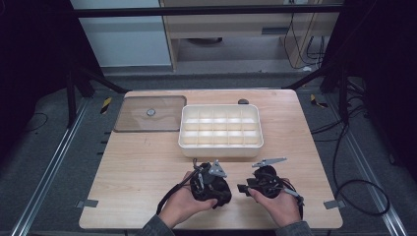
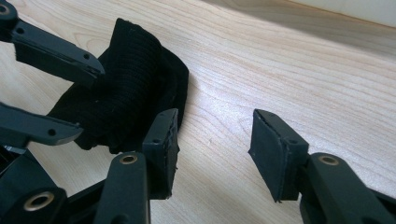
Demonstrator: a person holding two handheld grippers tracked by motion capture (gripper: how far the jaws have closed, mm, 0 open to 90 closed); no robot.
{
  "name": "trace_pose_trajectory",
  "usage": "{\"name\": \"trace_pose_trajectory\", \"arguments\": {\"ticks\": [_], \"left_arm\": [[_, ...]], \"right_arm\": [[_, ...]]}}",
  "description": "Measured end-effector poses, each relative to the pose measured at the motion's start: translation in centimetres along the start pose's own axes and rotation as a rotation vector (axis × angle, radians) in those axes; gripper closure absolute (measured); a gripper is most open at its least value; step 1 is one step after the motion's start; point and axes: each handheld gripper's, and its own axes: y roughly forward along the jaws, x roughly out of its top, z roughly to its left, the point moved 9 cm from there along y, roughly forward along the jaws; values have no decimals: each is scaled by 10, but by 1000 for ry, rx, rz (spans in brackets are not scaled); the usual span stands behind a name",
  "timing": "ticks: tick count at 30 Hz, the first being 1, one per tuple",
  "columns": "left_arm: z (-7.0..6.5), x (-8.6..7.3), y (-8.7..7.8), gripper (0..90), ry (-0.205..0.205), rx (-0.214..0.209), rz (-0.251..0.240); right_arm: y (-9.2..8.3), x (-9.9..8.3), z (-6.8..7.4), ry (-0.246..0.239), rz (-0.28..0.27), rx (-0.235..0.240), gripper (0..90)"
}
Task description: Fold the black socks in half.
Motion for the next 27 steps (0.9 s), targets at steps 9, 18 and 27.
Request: {"name": "trace_pose_trajectory", "arguments": {"ticks": [9, 18, 27], "left_arm": [[8, 7, -15, 559, 0, 38, -34], [43, -3, -35, 429, -62, 171, -60], [82, -39, -52, 170, -154, 276, -82]], "right_arm": [[-5, 5, 1, -3, -15, 1, 516], [-13, 18, 11, -10, -34, 19, 506], [-9, 37, 33, -48, -36, 37, 486]]}}
